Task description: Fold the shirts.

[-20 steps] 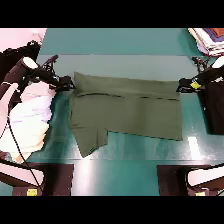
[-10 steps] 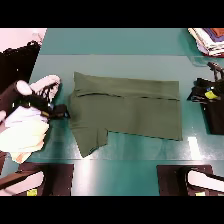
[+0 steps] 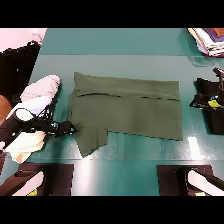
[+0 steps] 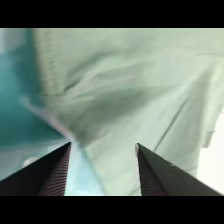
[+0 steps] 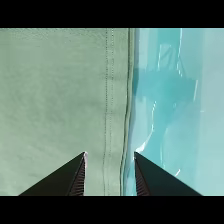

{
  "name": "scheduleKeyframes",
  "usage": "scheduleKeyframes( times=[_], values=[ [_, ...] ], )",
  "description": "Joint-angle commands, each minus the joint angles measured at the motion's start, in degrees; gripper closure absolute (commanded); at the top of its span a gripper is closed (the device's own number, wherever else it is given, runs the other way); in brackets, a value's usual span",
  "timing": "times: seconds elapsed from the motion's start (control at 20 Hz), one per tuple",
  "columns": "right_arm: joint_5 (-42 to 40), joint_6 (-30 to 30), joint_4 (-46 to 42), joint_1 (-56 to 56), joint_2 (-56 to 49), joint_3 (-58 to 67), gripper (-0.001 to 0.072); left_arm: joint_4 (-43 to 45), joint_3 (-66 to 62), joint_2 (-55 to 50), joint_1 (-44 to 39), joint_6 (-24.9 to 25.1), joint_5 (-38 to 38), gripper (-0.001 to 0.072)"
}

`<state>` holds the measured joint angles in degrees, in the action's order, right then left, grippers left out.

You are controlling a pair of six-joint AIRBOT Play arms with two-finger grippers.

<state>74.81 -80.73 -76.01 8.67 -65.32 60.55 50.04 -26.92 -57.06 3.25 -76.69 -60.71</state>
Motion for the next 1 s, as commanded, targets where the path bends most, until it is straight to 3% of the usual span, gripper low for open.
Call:
scheduleKeyframes(
  times=[0.0,0.1,0.15,0.2,0.25,0.45,0.5,0.55,0.75,0.8,0.95],
  values=[
    [0.24,-0.02,-0.04,0.02,2.16,-0.42,0.0356,-5.46,1.95,0.52,-0.07,2.21,4.20,0.0222],
    [0.96,-0.04,0.00,0.02,2.45,-0.42,0.0356,-5.81,1.95,0.52,-0.04,2.19,4.15,0.0267],
    [1.62,-0.04,-0.11,0.02,2.40,-0.46,0.0356,-5.99,1.92,0.52,-0.04,2.40,3.89,0.0492],
    [2.08,-0.02,-0.26,0.17,2.43,-0.50,0.0356,-6.75,1.92,0.52,-0.04,3.80,3.56,0.0637],
    [3.04,-0.02,-0.17,0.90,2.43,-0.50,0.0356,-7.76,1.73,0.52,-0.04,5.05,2.75,0.0681],
    [9.09,0.02,-0.20,7.91,2.45,-5.44,0.0331,-8.04,-2.36,0.59,-0.04,6.64,-0.04,0.0682],
    [10.49,0.04,-0.15,10.32,2.45,-8.52,0.0206,-8.07,-3.54,0.70,-0.04,6.64,0.04,0.0682],
    [11.13,0.04,0.02,12.81,2.43,-12.35,0.0142,-8.07,-4.55,0.70,-0.04,6.62,0.07,0.0682],
    [7.19,2.47,1.14,17.18,2.43,-24.37,0.0158,-8.07,-6.29,0.70,-0.04,6.62,0.87,0.0681],
    [5.25,3.39,3.17,17.20,2.43,-26.29,0.0213,-8.07,-6.29,0.70,-0.04,6.62,1.57,0.0682],
    [0.09,5.22,10.91,17.05,2.43,-29.29,0.0265,-8.09,-6.29,0.70,-0.04,6.62,2.19,0.0682]
  ],
)
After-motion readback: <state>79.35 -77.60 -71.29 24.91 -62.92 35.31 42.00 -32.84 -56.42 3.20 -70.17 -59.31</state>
